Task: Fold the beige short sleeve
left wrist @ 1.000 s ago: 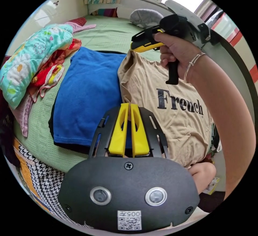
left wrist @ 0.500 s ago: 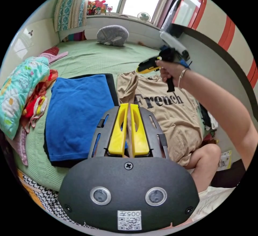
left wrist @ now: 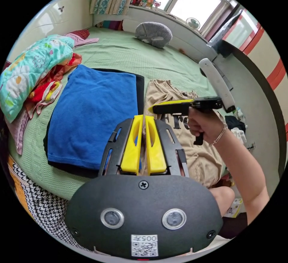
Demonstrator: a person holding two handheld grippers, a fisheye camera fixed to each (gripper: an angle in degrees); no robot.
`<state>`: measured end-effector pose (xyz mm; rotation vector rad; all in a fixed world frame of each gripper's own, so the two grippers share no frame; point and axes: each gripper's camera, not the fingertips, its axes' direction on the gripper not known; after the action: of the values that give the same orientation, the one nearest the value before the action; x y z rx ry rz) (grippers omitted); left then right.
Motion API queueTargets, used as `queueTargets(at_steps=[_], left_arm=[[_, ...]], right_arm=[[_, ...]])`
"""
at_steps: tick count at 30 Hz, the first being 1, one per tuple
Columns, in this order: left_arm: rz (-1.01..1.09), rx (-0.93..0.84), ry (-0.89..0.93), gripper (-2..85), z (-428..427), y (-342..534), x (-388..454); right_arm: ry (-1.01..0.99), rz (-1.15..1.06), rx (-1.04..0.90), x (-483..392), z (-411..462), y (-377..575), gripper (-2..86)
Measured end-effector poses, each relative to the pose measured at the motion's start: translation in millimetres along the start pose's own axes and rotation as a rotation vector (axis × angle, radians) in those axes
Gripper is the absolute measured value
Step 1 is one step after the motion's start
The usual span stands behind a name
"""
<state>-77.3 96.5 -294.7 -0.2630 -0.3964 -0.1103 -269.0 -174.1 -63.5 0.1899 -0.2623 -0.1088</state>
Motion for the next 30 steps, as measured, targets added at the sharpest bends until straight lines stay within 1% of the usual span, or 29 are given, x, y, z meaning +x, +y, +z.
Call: queueTargets(at_steps=[2,5,9,13,15,20,22,27,30], left_arm=[[0.017,-0.018,-0.017,2.1,6.7,-3.4,3.9],[0.033,-0.037,-0.005,1.9,15.8,-7.6,7.8],[0.047,-0.062,-0.003,2.0,26.5,-12.8,12.4],[0.066,-0.065,0.012,2.5,38.4,-19.0,23.3],[0.08,-0.079,0.018,3.0,45.8,-21.8,30.0],[0.125,-0.141,0.027,5.1,75.4,-30.0,56.4],[0.14,-0.162,0.02,5.3,86.4,-33.6,66.6],[0.178,-0.212,0.051,5.5,114.3,-42.7,94.9],[0.202,-0.244,0.023,5.5,130.8,-47.5,112.4]], right_arm=[[0.093,-0.034,-0.044,-16.6,12.3,-0.7,9.3],[0.16,-0.067,-0.112,-24.0,23.5,11.1,7.8],[0.204,-0.083,-0.16,-18.3,21.3,42.3,7.7],[0.237,-0.047,-0.212,1.9,12.4,73.3,8.4],[0.251,-0.03,-0.204,8.1,4.5,77.8,8.8],[0.213,0.034,-0.041,12.3,-29.1,59.9,9.4],[0.216,0.057,-0.016,10.7,-30.2,48.0,9.4],[0.29,0.128,-0.025,8.0,-8.0,26.6,8.0],[0.326,0.191,-0.024,13.5,9.0,24.1,7.6]])
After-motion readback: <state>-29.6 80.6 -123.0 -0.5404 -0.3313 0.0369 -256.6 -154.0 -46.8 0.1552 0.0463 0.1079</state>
